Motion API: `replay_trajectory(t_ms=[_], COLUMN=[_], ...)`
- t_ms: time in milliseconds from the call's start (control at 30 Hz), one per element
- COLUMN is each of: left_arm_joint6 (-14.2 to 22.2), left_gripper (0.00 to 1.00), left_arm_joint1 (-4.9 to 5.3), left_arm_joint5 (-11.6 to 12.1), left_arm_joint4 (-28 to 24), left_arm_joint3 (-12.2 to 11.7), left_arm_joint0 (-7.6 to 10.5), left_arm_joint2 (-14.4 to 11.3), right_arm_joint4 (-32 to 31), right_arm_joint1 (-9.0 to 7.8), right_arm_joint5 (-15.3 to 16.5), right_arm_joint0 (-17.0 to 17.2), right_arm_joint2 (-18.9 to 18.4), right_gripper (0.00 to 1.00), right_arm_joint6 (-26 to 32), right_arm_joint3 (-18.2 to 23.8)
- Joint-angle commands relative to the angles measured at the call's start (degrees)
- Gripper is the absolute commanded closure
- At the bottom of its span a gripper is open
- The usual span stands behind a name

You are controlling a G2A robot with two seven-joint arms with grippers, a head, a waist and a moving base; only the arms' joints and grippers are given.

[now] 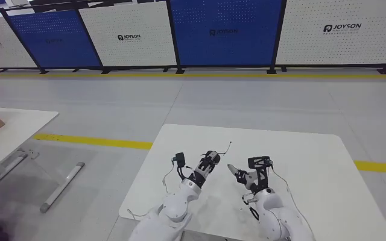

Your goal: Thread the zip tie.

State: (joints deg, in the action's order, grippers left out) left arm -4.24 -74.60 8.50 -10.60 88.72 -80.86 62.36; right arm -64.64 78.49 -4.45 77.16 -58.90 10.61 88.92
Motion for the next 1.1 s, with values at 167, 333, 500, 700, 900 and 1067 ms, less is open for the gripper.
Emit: replay_trajectory(t_ms=[167,333,500,700,900,1067], left_arm_joint6=[2.1,4.6,4.1,3.9,3.9,3.8], left_gripper=[1.00,1.00,1.00,1.00,1.00,1.00], left_arm_joint1=[0.14,0.60,0.63,0.49,0.33,0.26], left_arm_joint5=[-0.5,-1.7,-2.0,-2.0,-2.1,-2.7], left_arm_joint4=[0.6,0.5,0.3,1.1,1.5,1.9], left_arm_joint3=[1.5,4.3,4.7,4.4,4.7,4.7], left_arm_joint0=[-0.75,-2.47,-2.97,-2.74,-2.80,-2.64], left_arm_joint2=[0.2,1.7,2.2,1.6,0.8,0.6], right_arm_joint4=[-2.1,-4.2,-7.5,-7.6,-5.3,-4.1], right_arm_joint1=[-0.43,-0.85,-0.66,-0.16,0.06,0.09], right_arm_joint5=[4.8,6.4,4.7,4.3,6.2,7.3], right_arm_joint0=[-0.4,0.4,0.7,0.1,-0.5,-0.5], right_arm_joint2=[-0.9,-2.2,-0.5,1.3,1.3,0.8], right_gripper=[0.00,0.62,0.61,0.59,0.62,0.63], right_arm_joint6=[0.1,-0.5,-0.9,-0.7,-0.9,-0.9], right_arm_joint3=[-0.1,1.0,1.5,1.1,0.5,0.5])
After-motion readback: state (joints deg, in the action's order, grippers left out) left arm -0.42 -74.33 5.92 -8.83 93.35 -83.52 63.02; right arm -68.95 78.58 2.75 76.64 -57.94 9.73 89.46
